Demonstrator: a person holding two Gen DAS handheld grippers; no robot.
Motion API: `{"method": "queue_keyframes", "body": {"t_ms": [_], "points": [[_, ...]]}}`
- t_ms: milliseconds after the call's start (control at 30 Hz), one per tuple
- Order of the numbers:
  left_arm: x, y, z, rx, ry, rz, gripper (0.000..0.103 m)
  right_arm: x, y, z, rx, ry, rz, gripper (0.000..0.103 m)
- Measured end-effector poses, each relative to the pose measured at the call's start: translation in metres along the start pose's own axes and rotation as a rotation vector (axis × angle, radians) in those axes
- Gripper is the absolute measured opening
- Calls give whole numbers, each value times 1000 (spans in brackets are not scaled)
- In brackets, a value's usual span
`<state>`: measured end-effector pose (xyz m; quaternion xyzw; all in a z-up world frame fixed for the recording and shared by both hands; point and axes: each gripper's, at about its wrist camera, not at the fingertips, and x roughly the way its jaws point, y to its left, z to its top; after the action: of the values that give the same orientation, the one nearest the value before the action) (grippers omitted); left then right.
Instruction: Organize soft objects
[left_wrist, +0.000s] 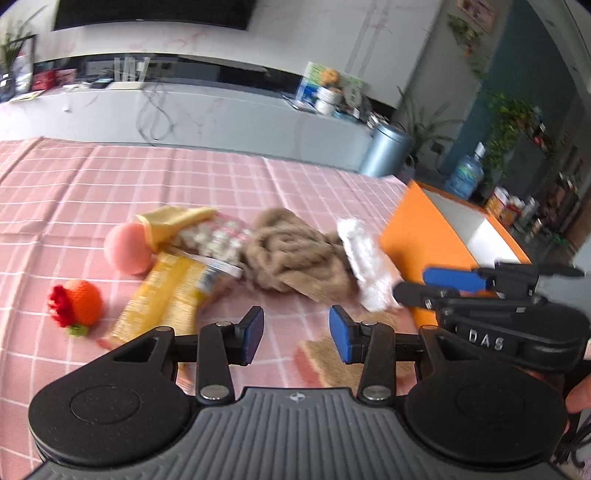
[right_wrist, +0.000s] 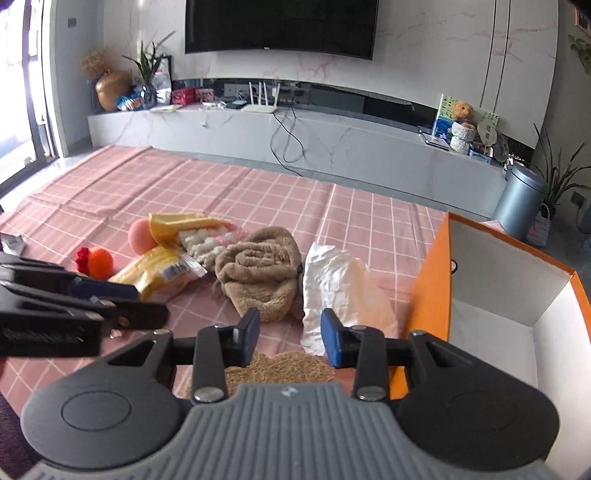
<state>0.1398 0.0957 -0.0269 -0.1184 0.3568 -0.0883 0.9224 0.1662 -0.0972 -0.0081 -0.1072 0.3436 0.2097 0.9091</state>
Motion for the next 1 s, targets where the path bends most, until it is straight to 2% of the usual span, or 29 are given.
{"method": "queue_keyframes", "body": {"t_ms": [133,167,200,233,433,567,700,933,1000], "points": [[-2,19,1,16,-23,87,60,18,2,3,43,43,29,37],[-2,24,1,16,-27,104,63,22,4,4,48,46,37,42],[-2,29,1,22,-32,121,67,25,7,4,49,44,40,52],[-1,33,1,34,-38,138,69,28,10,5,47,41,34,55],[14,49,9,142,-7,173,81,47,15,18,-1,48,0,55],[31,52,13,188,39,163,82,59,-7,34,2,87,-47,55],[49,52,13,216,77,179,83,78,-30,46,57,149,-60,55],[69,61,13,200,126,181,83,111,-42,44,113,293,-36,56],[72,61,14,198,132,182,83,117,-44,43,130,331,-46,59]]}}
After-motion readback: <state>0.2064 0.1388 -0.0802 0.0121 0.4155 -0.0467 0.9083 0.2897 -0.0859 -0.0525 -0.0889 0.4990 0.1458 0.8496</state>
